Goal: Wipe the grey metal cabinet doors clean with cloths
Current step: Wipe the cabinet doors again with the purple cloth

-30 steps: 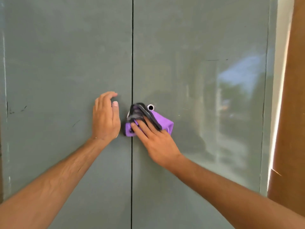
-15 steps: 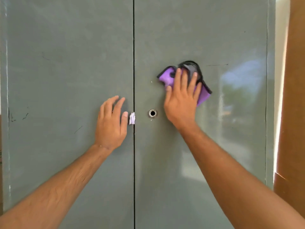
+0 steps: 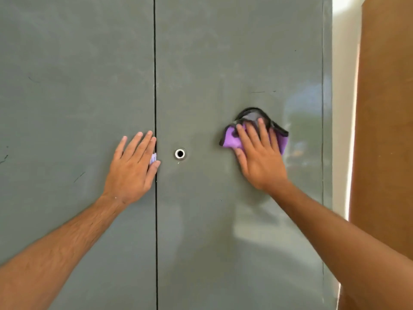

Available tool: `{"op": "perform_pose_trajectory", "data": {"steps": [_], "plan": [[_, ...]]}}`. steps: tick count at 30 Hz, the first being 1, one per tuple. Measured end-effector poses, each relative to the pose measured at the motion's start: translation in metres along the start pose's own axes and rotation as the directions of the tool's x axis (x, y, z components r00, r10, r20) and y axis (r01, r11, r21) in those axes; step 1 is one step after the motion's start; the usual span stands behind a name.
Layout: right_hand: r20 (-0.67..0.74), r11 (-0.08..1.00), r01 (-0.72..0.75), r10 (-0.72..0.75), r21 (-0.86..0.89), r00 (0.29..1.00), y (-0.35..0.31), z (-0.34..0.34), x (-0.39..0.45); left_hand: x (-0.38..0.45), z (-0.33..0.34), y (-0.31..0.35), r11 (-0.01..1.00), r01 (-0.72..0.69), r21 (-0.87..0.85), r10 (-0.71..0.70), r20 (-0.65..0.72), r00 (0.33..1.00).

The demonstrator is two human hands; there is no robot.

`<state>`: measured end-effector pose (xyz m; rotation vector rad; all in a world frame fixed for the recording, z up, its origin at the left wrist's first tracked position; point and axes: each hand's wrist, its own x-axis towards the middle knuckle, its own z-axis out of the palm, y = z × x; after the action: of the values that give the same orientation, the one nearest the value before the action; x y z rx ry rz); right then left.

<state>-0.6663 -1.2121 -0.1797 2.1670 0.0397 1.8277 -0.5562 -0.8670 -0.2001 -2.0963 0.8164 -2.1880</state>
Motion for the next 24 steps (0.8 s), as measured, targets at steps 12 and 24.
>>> {"op": "perform_pose_trajectory", "data": {"steps": [12,24], "plan": [[0.108,0.954,0.3,-0.295,-0.028,0.949,-0.025,0.0,-0.024,0.001,-0.005,0.004,0.999,0.043,0.001,-0.043,0.081,0.996],[0.035,0.845,-0.534,0.535,-0.026,0.844,0.009,-0.011,0.039,0.002,-0.014,0.005,0.998,0.044,0.046,-0.05,0.154,0.987]]}}
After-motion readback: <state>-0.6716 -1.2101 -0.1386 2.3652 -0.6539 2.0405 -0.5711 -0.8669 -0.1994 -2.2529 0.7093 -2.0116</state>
